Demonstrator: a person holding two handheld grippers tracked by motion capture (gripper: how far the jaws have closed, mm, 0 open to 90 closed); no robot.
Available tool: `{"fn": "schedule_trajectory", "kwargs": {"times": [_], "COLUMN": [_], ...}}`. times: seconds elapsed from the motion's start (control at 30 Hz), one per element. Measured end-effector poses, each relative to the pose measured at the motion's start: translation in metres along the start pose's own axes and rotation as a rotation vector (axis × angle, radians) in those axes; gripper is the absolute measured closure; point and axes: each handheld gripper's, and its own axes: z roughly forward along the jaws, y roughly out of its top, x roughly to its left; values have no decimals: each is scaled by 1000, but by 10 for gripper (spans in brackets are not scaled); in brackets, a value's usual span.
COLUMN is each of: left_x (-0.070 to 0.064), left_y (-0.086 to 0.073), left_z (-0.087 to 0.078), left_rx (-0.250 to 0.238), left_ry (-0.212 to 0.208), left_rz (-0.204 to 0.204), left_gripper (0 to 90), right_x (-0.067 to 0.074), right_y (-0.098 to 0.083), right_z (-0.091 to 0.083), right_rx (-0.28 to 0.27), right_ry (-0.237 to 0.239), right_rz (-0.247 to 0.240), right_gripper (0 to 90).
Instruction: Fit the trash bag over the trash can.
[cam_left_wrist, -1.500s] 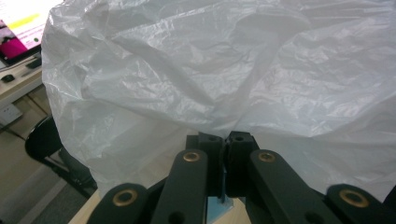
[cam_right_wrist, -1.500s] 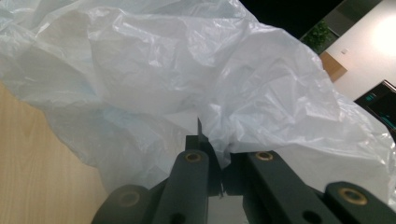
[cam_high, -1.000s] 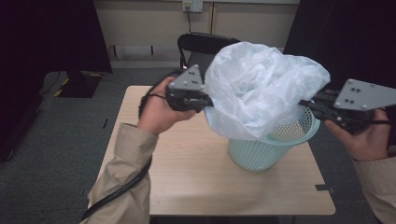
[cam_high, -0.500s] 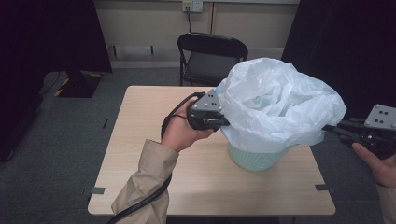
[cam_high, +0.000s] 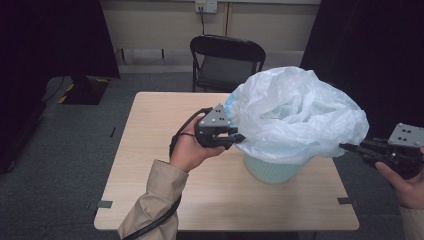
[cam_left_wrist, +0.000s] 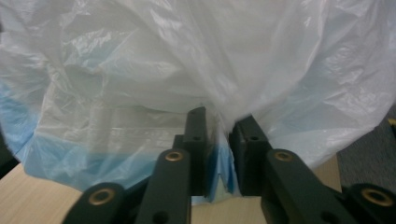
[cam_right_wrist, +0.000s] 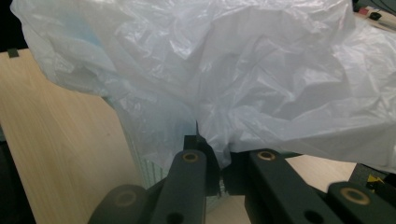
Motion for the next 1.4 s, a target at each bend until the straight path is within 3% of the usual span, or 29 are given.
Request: {"fn": "schedule_trajectory", "kwargs": {"times": [0.13, 0.33, 0.43, 0.5, 0.6, 0.8, 0.97, 1.1, 1.17, 1.23, 1.3, 1.4], "left_x": [5, 12, 12, 10, 11, 9, 9, 9, 9, 11, 11, 14], "left_y": [1, -5, -12, -15, -18, -14, -11, -14, -16, -18, -21, -26], "left_z": [-18, -41, -45, -46, -49, -58, -60, -58, -59, -61, -60, -60], "left_rx": [-27, -57, -61, -38, -63, -98, -132, -89, -108, -113, -64, -52], "left_ry": [66, 105, 102, 106, 100, 119, 120, 105, 129, 112, 109, 102], "left_rz": [-4, -10, -27, -9, -29, -20, -39, -40, -43, -61, -53, -67], "left_gripper": [627, 531, 513, 501, 482, 391, 332, 299, 296, 292, 278, 271], "right_x": [0, -2, -2, -2, -2, -4, -7, -8, -8, -9, -10, -11], "right_y": [6, 9, 7, 6, 6, 8, 5, 2, 1, 1, 1, 1], "right_z": [-5, -10, -13, -13, -13, -16, -16, -16, -17, -17, -18, -19], "right_rx": [-9, -25, -27, -23, -20, -19, -13, 2, 2, 12, 11, 11], "right_ry": [-4, -9, -13, -17, -18, -24, -33, -44, -44, -56, -51, -57], "right_rz": [-12, -11, -9, -8, -10, -11, -1, 1, 2, -5, -6, -1], "right_gripper": [872, 874, 874, 874, 875, 881, 889, 891, 892, 893, 892, 892]}}
